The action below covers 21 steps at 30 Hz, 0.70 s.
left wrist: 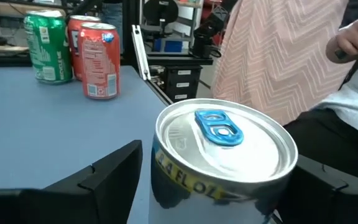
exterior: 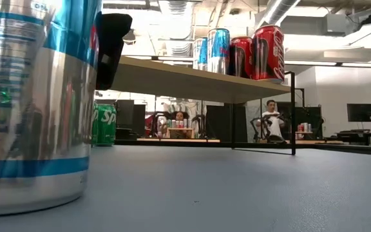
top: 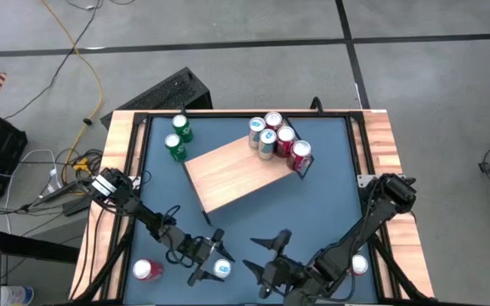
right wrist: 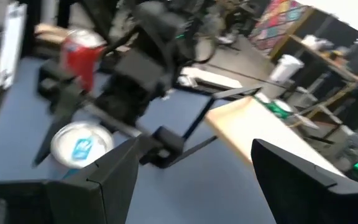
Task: Place canned beverage on shelf
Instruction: Put the blue soda can on the shelf aligned with the other blue soda cans
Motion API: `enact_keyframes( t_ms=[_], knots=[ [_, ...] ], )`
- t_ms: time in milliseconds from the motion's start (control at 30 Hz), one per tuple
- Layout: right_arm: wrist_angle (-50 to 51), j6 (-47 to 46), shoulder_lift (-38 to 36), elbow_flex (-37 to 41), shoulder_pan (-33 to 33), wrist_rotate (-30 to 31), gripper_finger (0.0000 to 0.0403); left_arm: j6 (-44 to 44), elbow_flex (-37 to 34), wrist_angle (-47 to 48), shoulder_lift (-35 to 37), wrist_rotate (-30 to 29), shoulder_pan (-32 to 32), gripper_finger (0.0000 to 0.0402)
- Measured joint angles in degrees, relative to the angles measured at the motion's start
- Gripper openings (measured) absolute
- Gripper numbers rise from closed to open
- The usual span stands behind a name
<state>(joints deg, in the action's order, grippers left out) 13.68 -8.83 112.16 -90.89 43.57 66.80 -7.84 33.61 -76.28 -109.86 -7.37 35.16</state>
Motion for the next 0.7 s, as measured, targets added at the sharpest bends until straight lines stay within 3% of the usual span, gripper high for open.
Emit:
enact_keyframes(
  t_ms=[167, 433, 567, 700],
  knots=[
    [2.12, 6.46, 0.04, -1.14, -1.36, -10.20, 0.0308, -0.04, 0.00, -0.01, 0.07, 0.93, 0.00, 0.0301],
    [14.01, 9.49, -0.53, -9.36, -6.69, -33.03, 0.0308, -1.23, 0.00, -0.58, 0.13, 3.25, -0.58, 0.0302],
    [14.60, 13.62, -0.50, -10.46, -9.93, -44.73, 0.0308, -1.92, 0.00, -0.62, 0.13, 5.93, -1.19, 0.0302],
    [13.76, 16.42, -0.35, -11.19, -12.47, -52.40, 0.0308, -4.51, 0.00, -0.54, 0.14, 8.06, -1.75, 0.0303]
  ],
)
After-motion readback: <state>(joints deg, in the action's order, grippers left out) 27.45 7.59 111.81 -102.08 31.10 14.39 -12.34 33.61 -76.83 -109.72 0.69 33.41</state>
